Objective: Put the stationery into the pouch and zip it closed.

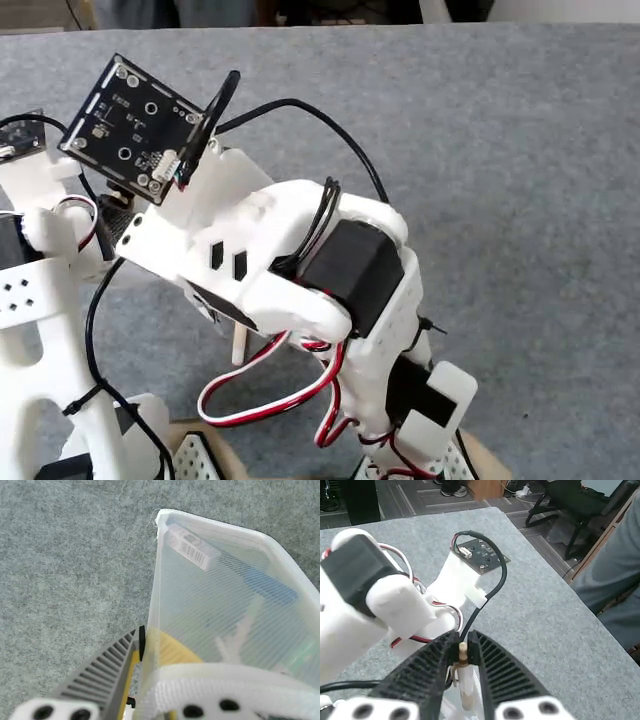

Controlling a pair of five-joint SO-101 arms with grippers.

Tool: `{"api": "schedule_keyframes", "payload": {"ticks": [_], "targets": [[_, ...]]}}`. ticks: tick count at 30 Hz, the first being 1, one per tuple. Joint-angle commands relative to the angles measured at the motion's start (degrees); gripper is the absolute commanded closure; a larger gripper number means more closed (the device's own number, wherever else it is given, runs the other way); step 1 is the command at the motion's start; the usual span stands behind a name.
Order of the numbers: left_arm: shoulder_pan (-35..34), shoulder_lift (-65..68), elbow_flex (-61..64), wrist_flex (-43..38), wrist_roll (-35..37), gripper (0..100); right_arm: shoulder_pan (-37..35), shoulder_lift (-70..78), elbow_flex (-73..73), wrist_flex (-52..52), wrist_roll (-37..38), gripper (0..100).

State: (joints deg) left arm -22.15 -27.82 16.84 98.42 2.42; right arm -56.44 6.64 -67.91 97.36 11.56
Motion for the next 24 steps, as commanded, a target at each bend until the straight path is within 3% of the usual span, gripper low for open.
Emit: {"api": "schedule_keyframes", "payload": {"ticks": [1,9,24], "targets": [[-0.22,4.31,5.49,-0.53,-0.09,97,-0.88,-0.22,-0.75,0.18,0.0,98.3],[-0.22,4.31,5.49,-0.53,-0.09,97,-0.88,-0.22,-0.75,0.18,0.0,90.5],[-0.22,4.31,5.49,-0.53,-0.09,97,-0.44,-0.31,-0.75,0.26,0.0,90.5]]}}
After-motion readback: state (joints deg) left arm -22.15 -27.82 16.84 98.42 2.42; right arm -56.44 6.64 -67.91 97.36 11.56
